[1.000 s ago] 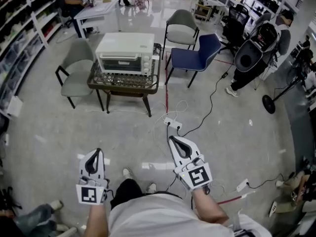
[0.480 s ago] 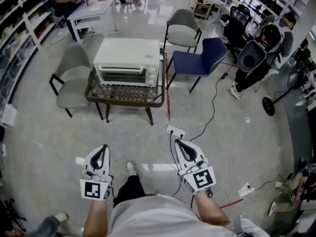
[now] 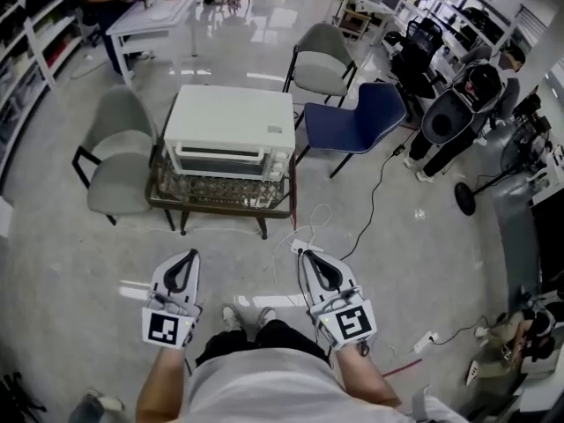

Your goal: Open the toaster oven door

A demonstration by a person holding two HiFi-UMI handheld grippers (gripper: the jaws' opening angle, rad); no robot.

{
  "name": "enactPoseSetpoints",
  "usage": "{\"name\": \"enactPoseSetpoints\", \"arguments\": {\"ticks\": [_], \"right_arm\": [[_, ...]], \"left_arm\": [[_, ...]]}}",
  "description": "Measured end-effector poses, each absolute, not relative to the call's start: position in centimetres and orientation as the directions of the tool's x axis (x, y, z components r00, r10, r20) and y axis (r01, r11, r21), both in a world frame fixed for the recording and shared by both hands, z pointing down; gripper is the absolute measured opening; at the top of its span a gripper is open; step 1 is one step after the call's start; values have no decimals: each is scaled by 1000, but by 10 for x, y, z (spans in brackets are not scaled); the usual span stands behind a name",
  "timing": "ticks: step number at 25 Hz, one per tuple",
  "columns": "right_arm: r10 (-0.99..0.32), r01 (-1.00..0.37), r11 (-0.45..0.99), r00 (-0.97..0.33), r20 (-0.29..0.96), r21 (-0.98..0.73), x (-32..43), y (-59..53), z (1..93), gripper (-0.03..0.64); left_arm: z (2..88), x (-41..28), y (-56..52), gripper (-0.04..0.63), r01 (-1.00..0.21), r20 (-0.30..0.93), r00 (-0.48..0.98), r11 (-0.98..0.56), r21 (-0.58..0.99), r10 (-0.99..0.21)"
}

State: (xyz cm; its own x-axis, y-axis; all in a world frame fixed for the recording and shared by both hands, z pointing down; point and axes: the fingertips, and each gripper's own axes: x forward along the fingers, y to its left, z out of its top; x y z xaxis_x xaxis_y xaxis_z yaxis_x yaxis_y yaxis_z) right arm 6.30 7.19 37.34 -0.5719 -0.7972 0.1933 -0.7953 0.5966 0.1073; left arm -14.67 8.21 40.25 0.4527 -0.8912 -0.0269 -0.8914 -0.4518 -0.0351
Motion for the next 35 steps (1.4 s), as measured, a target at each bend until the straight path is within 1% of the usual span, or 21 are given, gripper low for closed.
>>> {"name": "enactPoseSetpoints", "arguments": {"ticks": [5,9,12,15,19,23,24,25,26,29,31,35], "right_arm": [[-791,-790,605,-582,188,101,64,24,381,23],[-776,-770,628,-611,156,109,63,-18,378,23],[-771,-763,636,-623,128,118,63,-50,376,23],[-763,-757,645,-633,129,102,65,-79,379,23],[-746,-743,664,-647,160,91,64,-104,389,23],[-751,-756,652,-633,186,62,75,-125,407,23],[-751,-757,651,-630,196,58,78,-129,412,23],[-751,-759,649,-628,204,53,79,-133,416,23],[-750,-760,648,-627,210,46,80,-137,419,23],[-752,-767,641,-622,218,27,84,-147,426,23],[-756,-773,635,-615,221,21,89,-153,428,23],[-760,-777,630,-613,218,13,99,-162,431,23]], "left_arm": [[404,-139,39,17,-885,-19,465,-464,-39,-885],[402,-143,7,17,-901,-20,432,-431,-47,-902],[403,-143,-21,17,-899,-15,433,-430,-86,-901],[413,-138,-61,18,-882,46,455,-457,-112,-889],[430,-126,-116,18,-853,90,492,-500,-148,-866],[460,-109,-166,23,-788,188,544,-575,-220,-818],[466,-104,-177,44,-767,204,559,-595,-239,-804],[471,-100,-188,91,-744,219,573,-613,-264,-790],[477,-97,-199,112,-720,236,583,-629,-293,-777],[498,-92,-226,114,-656,315,590,-669,-349,-743],[518,-87,-239,142,-609,391,587,-705,-364,-709],[564,-80,-256,242,-477,572,534,-780,-405,-623]]}}
